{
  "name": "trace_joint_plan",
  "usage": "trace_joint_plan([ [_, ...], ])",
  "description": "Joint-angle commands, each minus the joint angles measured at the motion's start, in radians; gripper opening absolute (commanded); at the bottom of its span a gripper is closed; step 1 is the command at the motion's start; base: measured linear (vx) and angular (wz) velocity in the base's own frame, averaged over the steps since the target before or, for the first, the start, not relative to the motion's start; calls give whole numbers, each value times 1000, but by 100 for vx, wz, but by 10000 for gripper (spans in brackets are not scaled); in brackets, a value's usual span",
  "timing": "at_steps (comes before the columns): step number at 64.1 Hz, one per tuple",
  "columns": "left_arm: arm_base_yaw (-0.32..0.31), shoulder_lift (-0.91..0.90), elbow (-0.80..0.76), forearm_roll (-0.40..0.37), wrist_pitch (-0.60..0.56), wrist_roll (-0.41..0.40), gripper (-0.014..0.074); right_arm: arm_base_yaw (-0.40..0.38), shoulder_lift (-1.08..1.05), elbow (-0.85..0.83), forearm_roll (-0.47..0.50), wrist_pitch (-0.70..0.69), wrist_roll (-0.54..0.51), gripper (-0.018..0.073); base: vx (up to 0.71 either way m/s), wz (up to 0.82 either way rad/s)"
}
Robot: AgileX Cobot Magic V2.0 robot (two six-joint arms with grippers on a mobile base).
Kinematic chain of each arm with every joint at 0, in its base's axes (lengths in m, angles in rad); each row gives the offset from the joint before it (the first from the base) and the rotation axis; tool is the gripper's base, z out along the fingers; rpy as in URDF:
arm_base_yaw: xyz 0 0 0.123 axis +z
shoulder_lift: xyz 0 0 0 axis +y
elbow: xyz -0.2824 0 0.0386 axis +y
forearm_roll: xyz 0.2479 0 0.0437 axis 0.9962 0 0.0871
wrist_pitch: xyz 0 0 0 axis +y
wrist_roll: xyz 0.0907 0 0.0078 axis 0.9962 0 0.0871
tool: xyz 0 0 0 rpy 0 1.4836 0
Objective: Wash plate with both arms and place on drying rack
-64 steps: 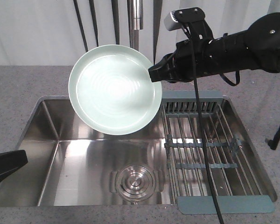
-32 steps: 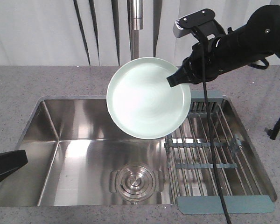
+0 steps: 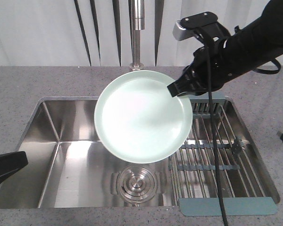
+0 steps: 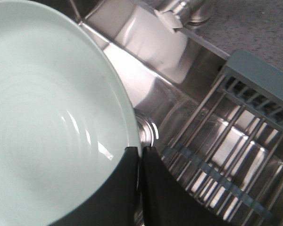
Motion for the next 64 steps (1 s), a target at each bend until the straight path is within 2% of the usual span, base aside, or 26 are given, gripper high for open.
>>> trace_joint_plan([
  [1, -8, -5, -25, -25, 9, -7, -6, 58, -42, -32, 38, -75, 22, -5, 0, 0],
  [10, -8, -5, -25, -25, 9, -7, -7, 115, -35, -38, 17, -203, 93, -5, 0, 0],
  [19, -8, -5, -25, -25, 6, -7, -6, 110, -3, -66, -79, -302, 195, -5, 0, 0],
  [31, -8, -5, -25, -25, 4, -7, -7, 78, 16, -86, -229, -313, 297, -5, 0, 0],
  [38, -8, -5, -25, -25, 4, -7, -6, 42, 12, -86, -271, -269, 319, -5, 0, 0],
  [44, -8, -5, -25, -25, 4, -7, -6, 16, -2, -84, -266, -199, 316, -5, 0, 0],
  [56, -8, -5, -25, -25, 5, -7, -6, 18, -60, -84, -269, -89, 289, -5, 0, 0],
  [64, -8, -5, -25, -24, 5, -7, -6, 18, -97, -84, -210, -64, 283, -5, 0, 0],
])
